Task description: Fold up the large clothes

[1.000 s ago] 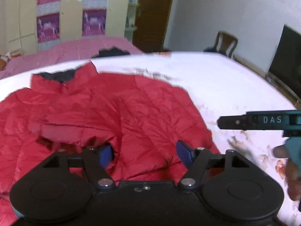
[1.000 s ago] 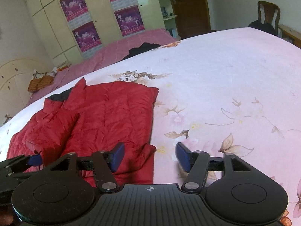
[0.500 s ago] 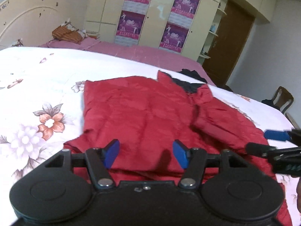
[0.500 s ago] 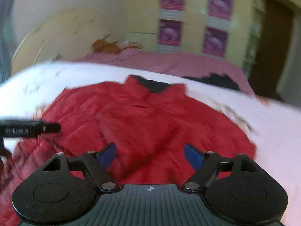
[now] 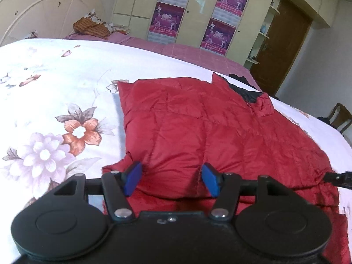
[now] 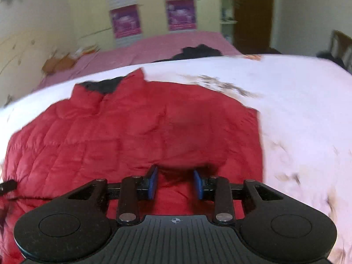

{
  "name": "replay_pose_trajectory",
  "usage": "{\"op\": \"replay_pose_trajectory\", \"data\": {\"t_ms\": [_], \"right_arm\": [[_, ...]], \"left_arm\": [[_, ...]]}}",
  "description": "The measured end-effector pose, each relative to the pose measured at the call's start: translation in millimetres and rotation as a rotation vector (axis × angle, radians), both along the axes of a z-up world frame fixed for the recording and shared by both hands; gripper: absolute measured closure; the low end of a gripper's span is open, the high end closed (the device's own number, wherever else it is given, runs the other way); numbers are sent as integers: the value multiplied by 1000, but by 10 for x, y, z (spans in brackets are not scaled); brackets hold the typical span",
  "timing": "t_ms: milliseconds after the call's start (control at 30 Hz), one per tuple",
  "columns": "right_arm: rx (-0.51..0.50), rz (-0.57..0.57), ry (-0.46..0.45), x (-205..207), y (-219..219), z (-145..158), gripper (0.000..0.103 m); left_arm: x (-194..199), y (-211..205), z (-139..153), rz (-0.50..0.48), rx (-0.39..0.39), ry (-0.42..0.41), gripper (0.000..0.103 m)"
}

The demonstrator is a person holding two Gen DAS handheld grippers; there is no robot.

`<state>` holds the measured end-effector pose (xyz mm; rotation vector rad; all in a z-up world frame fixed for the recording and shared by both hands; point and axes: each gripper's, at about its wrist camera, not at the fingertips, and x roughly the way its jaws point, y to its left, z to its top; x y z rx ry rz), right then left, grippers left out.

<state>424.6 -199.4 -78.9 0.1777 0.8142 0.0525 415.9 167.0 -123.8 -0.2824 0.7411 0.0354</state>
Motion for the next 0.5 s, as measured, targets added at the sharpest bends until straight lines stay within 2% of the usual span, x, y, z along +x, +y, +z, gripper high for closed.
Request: {"op": "replay_pose_trajectory", "data": {"t_ms": [33,67,133,267,333,367,433,500], "right_arm": [[17,7,-26,-54,-22,24,20],[34,14,-47,-89,-49,41,20],[47,0,-29,-35,-68,33,20],[91,-92,21,246,-190,-53,22],[169,-78,55,354,-218,-86,55],[192,-54,64,388,-189,-102,56],[186,17,61,352,-64,-84,67],[187,58,59,282,8,-54,69]], "left_arm": [[5,18,-7,-3,0,1,43],[5,36,-14,-6,-2,2,43],[1,51,-12,-9,5,4,42],[20,73,-18,-17,37,6,42],[12,94,-9,-9,76,3,43],[7,105,-6,1,107,5,44],[-10,164,-10,34,166,25,43],[-56,301,12,65,134,32,43]]}}
